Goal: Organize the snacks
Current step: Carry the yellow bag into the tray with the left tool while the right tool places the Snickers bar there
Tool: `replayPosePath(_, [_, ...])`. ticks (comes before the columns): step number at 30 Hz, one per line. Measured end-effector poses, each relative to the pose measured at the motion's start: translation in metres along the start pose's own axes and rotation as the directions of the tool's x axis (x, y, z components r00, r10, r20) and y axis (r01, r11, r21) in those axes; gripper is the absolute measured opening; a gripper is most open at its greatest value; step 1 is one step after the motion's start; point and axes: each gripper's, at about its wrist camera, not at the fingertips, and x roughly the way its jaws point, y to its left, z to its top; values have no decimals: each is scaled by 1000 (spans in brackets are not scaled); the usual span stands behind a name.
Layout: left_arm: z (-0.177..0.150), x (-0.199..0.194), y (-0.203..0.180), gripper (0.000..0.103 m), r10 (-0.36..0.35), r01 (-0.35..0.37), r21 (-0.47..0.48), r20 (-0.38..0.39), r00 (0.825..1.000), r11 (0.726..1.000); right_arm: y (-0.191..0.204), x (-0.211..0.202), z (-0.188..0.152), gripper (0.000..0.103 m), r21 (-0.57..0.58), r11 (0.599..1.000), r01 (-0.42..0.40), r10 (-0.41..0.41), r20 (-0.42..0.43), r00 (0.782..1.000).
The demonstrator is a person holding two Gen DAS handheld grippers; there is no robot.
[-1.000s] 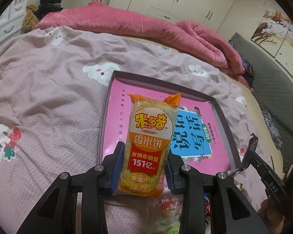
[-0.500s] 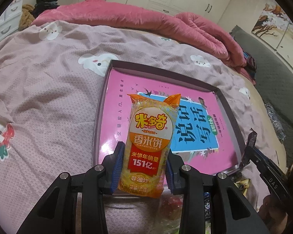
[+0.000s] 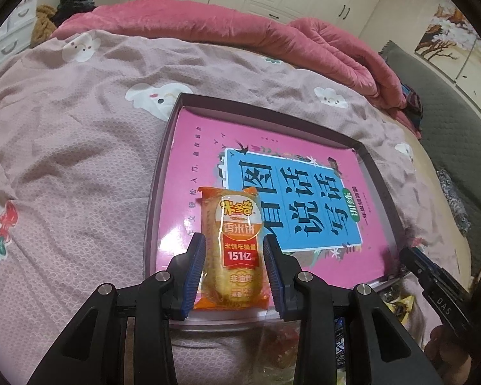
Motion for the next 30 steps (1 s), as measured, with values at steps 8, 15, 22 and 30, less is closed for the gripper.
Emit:
replayPosePath(8, [-2,-2,2,38,12,-12,-3,-2,1000,1000,-3,-7,-1,30,7,1000,6,-6,12,1000])
replayPosePath(15, [-3,-11,0,38,5,-5,8,5,1000,1000,-8,-20,2,30,29,999,-36,34,46,998])
replayPosePath(22, [-3,-22,0,38,4,-4,14,17,1000,1000,-6,-29,3,30,28,997,-69,67,62,996])
replayPosePath(30, [-5,-33,-1,39,-6,6,23,23,1000,1000,-6,-41,4,30,33,994,-107,104,90,991])
